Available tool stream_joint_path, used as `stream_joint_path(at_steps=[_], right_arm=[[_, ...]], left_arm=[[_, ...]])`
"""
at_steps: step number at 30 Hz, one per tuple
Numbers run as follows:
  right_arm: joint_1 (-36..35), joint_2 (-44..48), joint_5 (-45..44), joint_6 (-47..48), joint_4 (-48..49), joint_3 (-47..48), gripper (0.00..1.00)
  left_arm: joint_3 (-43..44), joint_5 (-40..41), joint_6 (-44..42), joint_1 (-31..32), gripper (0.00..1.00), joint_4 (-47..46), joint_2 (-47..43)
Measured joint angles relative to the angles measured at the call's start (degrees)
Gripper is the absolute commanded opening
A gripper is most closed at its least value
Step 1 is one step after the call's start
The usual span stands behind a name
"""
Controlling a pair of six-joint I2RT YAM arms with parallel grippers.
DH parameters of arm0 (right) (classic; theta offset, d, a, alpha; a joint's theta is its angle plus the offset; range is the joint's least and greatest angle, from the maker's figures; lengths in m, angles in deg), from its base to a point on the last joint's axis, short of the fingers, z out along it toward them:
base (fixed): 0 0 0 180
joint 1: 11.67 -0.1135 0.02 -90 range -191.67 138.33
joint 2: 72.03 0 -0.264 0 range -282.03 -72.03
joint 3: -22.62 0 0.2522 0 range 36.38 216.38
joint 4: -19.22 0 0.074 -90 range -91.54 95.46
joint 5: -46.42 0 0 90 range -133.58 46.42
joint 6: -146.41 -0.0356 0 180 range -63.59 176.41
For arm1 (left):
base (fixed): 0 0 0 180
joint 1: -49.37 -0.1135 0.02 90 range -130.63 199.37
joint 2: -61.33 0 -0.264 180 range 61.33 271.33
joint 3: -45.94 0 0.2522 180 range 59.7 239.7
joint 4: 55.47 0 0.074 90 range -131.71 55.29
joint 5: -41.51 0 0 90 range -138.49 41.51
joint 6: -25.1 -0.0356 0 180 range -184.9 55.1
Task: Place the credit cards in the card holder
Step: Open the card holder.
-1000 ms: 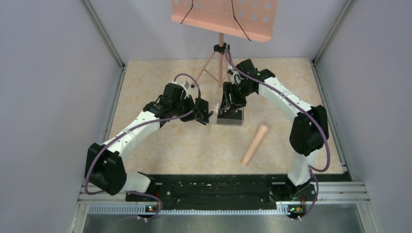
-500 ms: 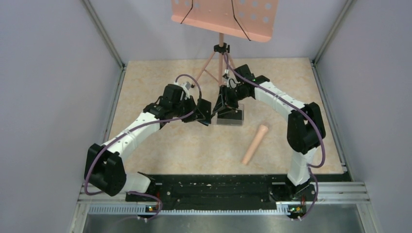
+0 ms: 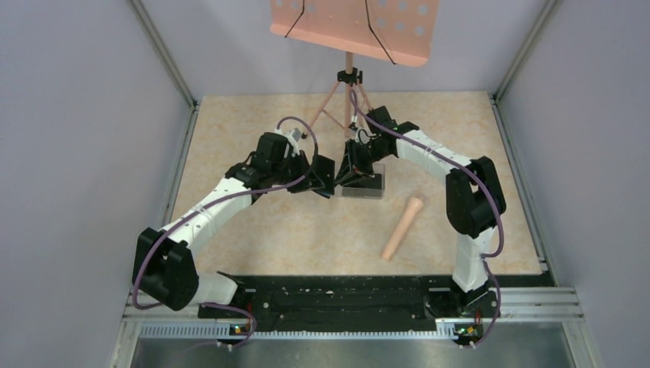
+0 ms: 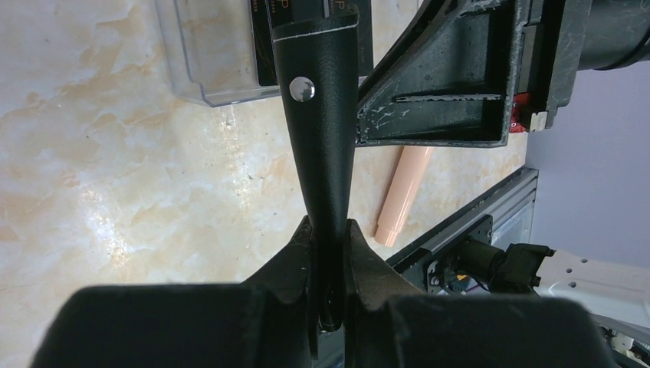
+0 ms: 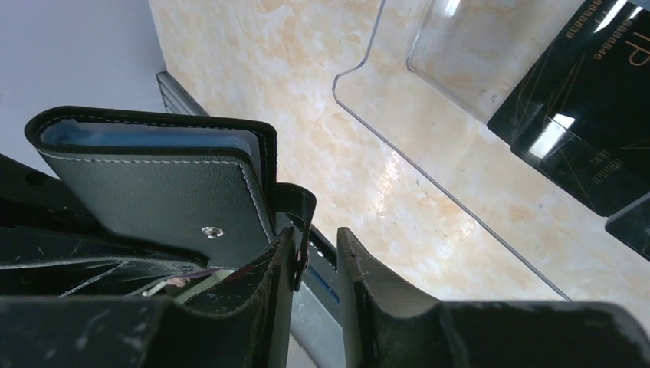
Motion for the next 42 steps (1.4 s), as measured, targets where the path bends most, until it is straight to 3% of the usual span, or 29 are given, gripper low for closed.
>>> stream_joint_path(at_steps=[5, 19, 21, 22, 25, 28, 36, 42], right_arm=[[0.0, -0.5, 2.4, -0.7, 1.6, 0.0, 0.0], [-0.1, -0.1, 3.9, -0.8, 5.0, -0.4, 0.0], [-0.1, 0.5, 3.7, -0.4, 5.3, -0.7, 0.0], [-0.1, 1.0, 3.5, -0.1, 5.3, -1.0, 0.0], [-0.1, 3.1, 2.7, 1.4, 4.9, -1.6, 0.0], [-0.2, 5.6, 2.7, 3.4, 3.7, -1.6, 0.0], [-0.2, 11.0, 2.4, 11.5, -0.4, -1.5, 0.0], [-0.3, 11.3, 4.3, 17.7, -4.5, 1.6, 0.0]], left_arm=[[-0.3, -0.3, 0.1, 0.0, 0.0, -0.5, 0.0], [-0.6, 0.6, 0.2, -0.1, 0.02, -0.8, -1.2], [-0.6, 1.0, 0.1, -0.1, 0.08, -0.8, -1.4], [-0.6, 1.2, 0.0, -0.1, 0.18, -0.8, -1.5], [-0.6, 3.0, -0.6, -0.1, 0.67, 0.1, -1.9], [-0.6, 6.3, -1.6, -0.1, 0.98, 1.5, -2.8], [0.3, 18.9, -6.9, -0.1, 0.99, 4.6, -9.2], [1.7, 19.1, -16.5, -0.4, 0.97, 3.8, -11.1]])
